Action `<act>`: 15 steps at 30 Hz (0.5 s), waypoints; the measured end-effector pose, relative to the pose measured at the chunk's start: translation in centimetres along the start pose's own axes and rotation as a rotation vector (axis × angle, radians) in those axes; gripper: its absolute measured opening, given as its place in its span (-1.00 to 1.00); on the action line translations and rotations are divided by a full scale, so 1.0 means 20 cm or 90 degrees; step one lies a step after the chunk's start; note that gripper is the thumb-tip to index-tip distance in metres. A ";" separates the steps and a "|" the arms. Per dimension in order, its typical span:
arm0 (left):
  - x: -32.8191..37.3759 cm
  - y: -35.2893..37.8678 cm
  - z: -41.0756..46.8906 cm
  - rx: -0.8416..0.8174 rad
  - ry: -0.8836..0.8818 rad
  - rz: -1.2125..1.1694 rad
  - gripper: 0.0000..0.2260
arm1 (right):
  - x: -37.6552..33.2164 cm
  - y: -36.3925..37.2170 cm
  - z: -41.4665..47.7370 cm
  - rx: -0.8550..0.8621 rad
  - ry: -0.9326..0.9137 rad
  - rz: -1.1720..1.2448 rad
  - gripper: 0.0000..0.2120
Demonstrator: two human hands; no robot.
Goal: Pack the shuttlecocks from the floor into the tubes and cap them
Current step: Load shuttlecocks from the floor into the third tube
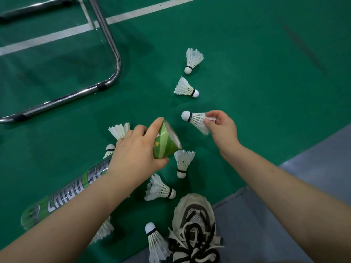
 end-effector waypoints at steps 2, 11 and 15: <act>0.00 0.00 0.00 0.000 -0.003 -0.002 -0.15 | -0.01 0.00 0.00 0.003 -0.023 0.003 -0.81; -0.01 0.01 0.01 -0.005 -0.013 -0.010 -0.16 | -0.05 0.00 -0.03 -0.032 -0.085 -0.031 -0.81; -0.02 0.00 0.02 -0.003 -0.018 -0.012 -0.16 | -0.09 0.01 -0.04 -0.049 -0.123 -0.048 -0.79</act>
Point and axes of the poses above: each hand's wrist, its own z-axis towards the middle knuckle, its own y-axis out of the palm, x = y × z, the point moved 2 cm from there along z, towards the middle knuckle, and after that the axes turned 2 degrees about -y, right-handed, at the moved point
